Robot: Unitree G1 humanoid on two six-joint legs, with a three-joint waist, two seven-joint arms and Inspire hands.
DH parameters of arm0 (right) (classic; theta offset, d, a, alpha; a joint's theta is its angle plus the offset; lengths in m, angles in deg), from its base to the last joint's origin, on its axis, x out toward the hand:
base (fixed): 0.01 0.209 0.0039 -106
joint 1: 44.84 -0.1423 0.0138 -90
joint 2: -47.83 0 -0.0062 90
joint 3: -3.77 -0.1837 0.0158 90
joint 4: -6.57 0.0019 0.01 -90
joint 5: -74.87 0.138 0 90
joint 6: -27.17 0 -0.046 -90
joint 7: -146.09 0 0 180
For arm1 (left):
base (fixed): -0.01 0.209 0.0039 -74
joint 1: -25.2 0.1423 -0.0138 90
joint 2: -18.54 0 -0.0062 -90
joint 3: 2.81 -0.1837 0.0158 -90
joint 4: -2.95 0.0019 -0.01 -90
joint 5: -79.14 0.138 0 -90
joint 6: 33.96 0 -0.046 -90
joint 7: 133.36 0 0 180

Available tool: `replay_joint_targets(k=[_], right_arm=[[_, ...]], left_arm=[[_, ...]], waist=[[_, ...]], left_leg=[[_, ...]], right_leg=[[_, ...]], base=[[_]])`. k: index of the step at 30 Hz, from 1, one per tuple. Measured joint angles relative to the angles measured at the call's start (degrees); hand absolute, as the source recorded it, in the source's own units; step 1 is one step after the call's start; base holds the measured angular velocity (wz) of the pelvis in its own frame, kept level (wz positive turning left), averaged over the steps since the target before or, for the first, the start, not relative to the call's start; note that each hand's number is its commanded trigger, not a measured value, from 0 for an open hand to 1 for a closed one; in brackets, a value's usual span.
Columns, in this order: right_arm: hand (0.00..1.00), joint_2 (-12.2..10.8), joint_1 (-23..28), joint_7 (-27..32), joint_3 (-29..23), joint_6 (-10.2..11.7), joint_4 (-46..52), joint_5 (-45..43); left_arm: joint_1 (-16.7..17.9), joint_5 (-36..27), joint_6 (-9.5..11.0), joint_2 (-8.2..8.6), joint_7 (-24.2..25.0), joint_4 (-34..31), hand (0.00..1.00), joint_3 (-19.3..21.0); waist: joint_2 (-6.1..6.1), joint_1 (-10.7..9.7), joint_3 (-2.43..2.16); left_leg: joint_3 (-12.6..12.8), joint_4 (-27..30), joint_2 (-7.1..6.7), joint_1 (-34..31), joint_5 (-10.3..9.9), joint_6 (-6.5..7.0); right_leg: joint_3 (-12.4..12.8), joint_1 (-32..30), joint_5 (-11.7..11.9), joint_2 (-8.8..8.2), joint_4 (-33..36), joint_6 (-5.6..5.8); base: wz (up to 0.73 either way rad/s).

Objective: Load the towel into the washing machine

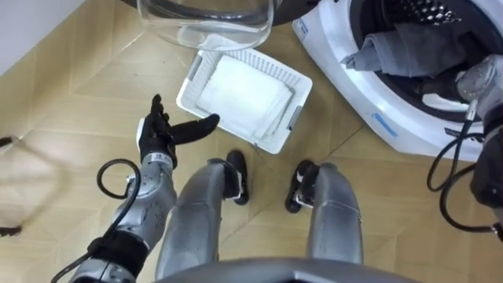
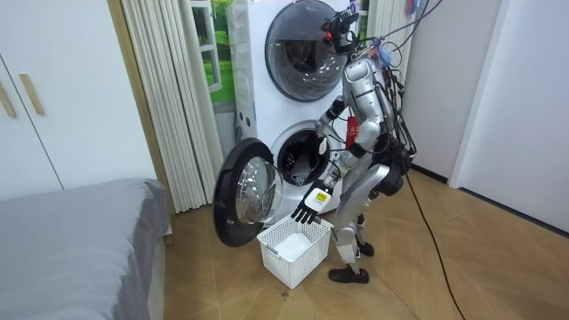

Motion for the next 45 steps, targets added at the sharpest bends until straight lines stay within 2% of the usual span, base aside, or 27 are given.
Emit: replay_joint_targets(k=[5,9,12,15,17,18,20,21,22,23,25,27,29,32,35,41,45], right_arm=[[0.0,-0.46,2.59,-0.15,-0.13,3.74,0.45,-0.04],[0.0,-1.37,6.11,-2.43,-0.48,5.06,0.66,-0.91],[0.0,-3.06,10.03,-5.3,-0.3,6.0,1.92,-1.26],[0.0,-5.32,16.2,-9.68,1.42,7.3,2.13,-7.21],[0.0,-7.64,22.19,-14.21,6.23,7.25,1.92,-18.68],[0.0,-7.99,23.94,-15.23,8.12,7.22,1.67,-22.31],[0.0,-8.36,31.18,-18.82,14.73,7.32,1.58,-41.15],[0.0,-8.39,32.98,-19.42,16.25,7.32,1.62,-46.52],[0.0,-8.54,36.07,-20.67,19.48,7.01,1.61,-55.98],[0.0,-8.57,37.98,-21.96,22.61,6.47,1.05,-64.3],[0.0,-8.57,39.6,-24.53,26.81,5.31,0.06,-74.1],[0.0,-9.26,40.62,-26.89,29.93,4.39,-0.11,-78.6],[0.0,-10.48,41.71,-28.5,30.6,4.19,-0.73,-79.91],[0.0,-11.82,43.86,-31.74,30.38,3.71,0.94,-80.74],[0.0,-12.67,45.89,-33.88,29.74,3.54,0.77,-80.79],[0.0,-14.13,47.65,-35.69,26.68,3.53,0.02,-80.09],[0.0,-14.91,47.6,-36.47,25.67,2.99,-0.28,-79.92]], left_arm=[[-1.75,0.19,0.05,0.21,2.97,2.91,0.0,-0.21],[-1.57,4.44,0.05,-0.04,4.6,5.98,0.0,-0.22],[-1.38,5.0,0.11,-1.25,6.17,8.97,0.0,0.05],[-0.45,7.52,0.1,-2.14,7.44,12.39,0.0,0.56],[0.95,10.91,0.11,-2.25,9.05,15.8,0.0,2.48],[1.27,12.06,0.1,-2.35,9.24,16.73,0.0,2.87],[3.28,17.01,0.08,-2.52,9.19,19.69,0.0,5.11],[3.92,18.25,0.01,-2.75,9.22,20.47,0.0,5.5],[5.04,20.01,-0.21,-3.26,9.35,22.09,0.0,6.41],[5.83,21.36,-0.45,-3.83,9.4,24.06,0.0,6.65],[5.86,22.53,-1.2,-4.32,10.1,26.86,0.0,6.63],[5.84,23.19,-1.31,-4.84,10.65,29.08,0.0,6.5],[6.25,23.18,-1.91,-4.88,10.63,30.54,0.0,6.39],[9.65,23.59,-2.31,-4.58,10.78,30.19,0.0,6.64],[11.73,23.95,-2.6,-4.13,10.98,30.17,0.0,7.99],[12.44,26.32,-3.51,-3.38,10.85,30.19,0.0,10.95],[12.53,26.3,-4.03,-3.04,10.16,30.19,0.0,11.31]], waist=[[1.01,1.6,0.0],[2.25,2.32,0.03],[2.76,2.4,-0.15],[3.13,2.21,-0.45],[3.47,2.25,-0.8],[3.65,2.38,-0.92],[4.19,2.36,-1.51],[4.2,2.23,-1.68],[3.97,2.71,-2.22],[3.73,2.98,-2.43],[3.77,3.6,-2.48],[3.64,3.46,-2.48],[3.25,3.03,-2.4],[2.56,2.71,-2.86],[1.97,1.83,-2.84],[1.39,1.6,-2.57],[1.21,1.36,-2.57]], left_leg=[[0.01,-1.5,0.25,2.76,0.0,-0.04],[-0.13,-4.6,0.47,6.97,0.27,-0.43],[-0.34,-7.47,0.49,10.45,0.79,-0.91],[-0.79,-9.66,0.85,13.98,1.07,-1.42],[-0.85,-12.38,1.21,17.18,1.41,-1.96],[-0.82,-12.86,1.46,18.0,1.42,-2.05],[-0.84,-15.32,1.91,21.68,1.47,-2.62],[-0.78,-15.94,1.96,22.58,1.47,-2.74],[-0.1,-17.37,2.15,24.35,1.5,-3.08],[0.61,-18.27,2.6,26.0,1.51,-3.44],[1.0,-19.29,3.37,28.36,1.4,-4.02],[1.03,-20.85,3.64,30.98,1.71,-4.6],[1.0,-23.46,3.51,34.14,2.12,-5.2],[1.13,-26.02,3.49,38.0,2.66,-6.03],[1.22,-27.04,3.42,40.94,2.89,-6.4],[1.2,-29.3,3.37,44.75,2.77,-6.93],[1.36,-30.19,3.28,46.78,2.71,-7.28]], right_leg=[[-1.11,3.28,0.28,0.21,-2.0,0.09],[-2.19,8.09,1.0,1.09,-5.67,0.46],[-2.82,11.78,1.76,1.88,-8.81,0.57],[-3.91,16.0,2.43,3.03,-12.68,0.59],[-4.17,19.56,3.41,4.31,-16.2,0.75],[-4.23,20.65,3.66,4.81,-17.41,0.74],[-4.25,24.89,4.76,6.25,-21.7,0.88],[-4.22,25.84,4.95,6.5,-22.51,0.91],[-3.73,27.1,5.24,6.94,-23.69,0.89],[-3.06,28.38,5.82,7.68,-25.09,0.77],[-2.69,30.94,6.84,8.93,-27.73,0.34],[-3.04,33.67,7.46,9.56,-29.78,0.05],[-2.81,36.23,7.82,10.17,-31.72,-0.14],[-2.73,39.94,7.83,10.77,-33.52,-0.19],[-2.98,43.54,7.87,11.27,-35.48,-0.27],[-2.78,47.65,7.86,11.85,-37.54,-0.25],[-2.45,49.2,7.86,12.21,-38.44,-0.24]], base=[[0.01],[0.04],[-0.03],[-0.03],[-0.08],[-0.15],[-0.16],[-0.21],[-0.35],[-0.41],[-0.36],[-0.12],[-0.05],[-0.02],[0.05],[0.0],[-0.06]])
